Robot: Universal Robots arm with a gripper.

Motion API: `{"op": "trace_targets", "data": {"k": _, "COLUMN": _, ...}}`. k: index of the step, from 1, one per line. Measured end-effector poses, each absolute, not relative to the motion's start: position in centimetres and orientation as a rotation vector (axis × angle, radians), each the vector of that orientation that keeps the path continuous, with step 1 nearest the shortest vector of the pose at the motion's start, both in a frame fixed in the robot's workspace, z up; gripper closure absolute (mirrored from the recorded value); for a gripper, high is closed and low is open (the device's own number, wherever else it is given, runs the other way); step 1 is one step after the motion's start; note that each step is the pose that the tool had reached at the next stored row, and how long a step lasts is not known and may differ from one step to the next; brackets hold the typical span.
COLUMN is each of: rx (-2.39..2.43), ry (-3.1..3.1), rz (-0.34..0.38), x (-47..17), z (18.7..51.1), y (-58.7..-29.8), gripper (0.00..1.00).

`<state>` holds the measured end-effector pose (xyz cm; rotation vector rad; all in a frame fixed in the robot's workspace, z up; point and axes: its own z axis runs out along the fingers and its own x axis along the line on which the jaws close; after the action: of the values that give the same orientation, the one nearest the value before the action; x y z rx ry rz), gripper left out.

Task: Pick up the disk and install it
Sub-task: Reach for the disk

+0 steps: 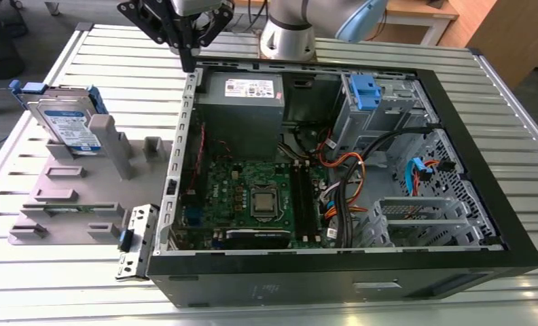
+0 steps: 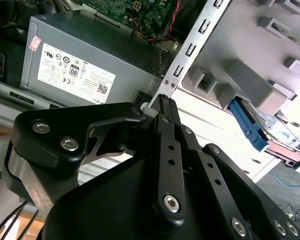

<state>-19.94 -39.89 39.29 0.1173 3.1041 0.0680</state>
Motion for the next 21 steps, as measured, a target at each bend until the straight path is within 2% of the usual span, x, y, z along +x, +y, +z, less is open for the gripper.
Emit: {"op": "trace_targets", "data": {"k": 21, "rx": 0.117, "ry": 3.103, "rz": 0.068, "x": -21.4, "z": 39.3, "y": -39.9, "gripper": 0.89}}
